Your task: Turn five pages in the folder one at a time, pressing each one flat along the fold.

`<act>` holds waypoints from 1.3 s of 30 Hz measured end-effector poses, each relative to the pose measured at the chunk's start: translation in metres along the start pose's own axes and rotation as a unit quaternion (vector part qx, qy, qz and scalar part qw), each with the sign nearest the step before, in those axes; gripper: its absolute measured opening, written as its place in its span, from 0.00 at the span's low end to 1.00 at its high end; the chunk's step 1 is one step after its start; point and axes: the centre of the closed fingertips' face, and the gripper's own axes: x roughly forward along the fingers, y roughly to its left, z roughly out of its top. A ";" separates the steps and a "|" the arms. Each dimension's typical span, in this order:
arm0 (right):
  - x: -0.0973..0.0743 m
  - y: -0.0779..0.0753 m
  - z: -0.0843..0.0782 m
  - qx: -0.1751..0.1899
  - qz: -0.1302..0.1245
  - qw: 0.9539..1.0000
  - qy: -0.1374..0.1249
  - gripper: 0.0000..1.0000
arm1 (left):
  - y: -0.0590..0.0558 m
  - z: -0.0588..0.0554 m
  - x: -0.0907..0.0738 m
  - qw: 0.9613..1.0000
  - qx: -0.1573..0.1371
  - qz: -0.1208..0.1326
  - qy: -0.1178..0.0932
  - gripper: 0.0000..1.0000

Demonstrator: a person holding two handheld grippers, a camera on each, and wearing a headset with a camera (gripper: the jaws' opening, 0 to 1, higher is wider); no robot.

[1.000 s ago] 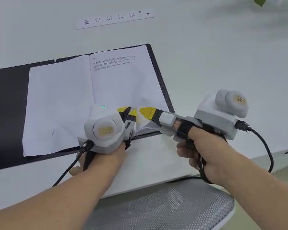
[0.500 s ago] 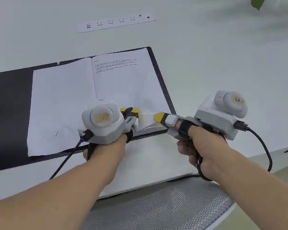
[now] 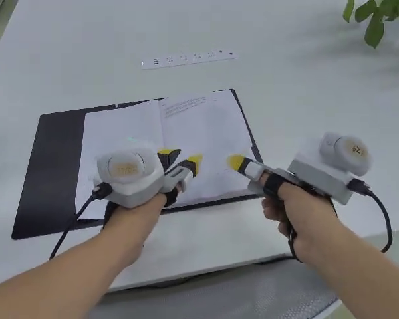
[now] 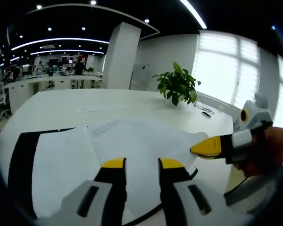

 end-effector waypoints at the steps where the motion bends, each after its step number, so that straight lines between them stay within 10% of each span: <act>1: 0.001 0.007 0.002 -0.017 0.006 1.000 -0.005 0.00 | 0.003 0.003 -0.007 1.000 0.005 -0.002 -0.003 0.25; 19: 0.045 0.105 -0.033 -0.160 0.075 0.984 0.009 0.00 | 0.102 0.028 -0.102 0.996 0.020 0.068 -0.047 0.28; 39: 0.113 0.132 -0.134 -0.252 0.072 0.957 0.126 0.00 | 0.154 0.019 -0.153 0.993 0.002 0.102 -0.053 0.28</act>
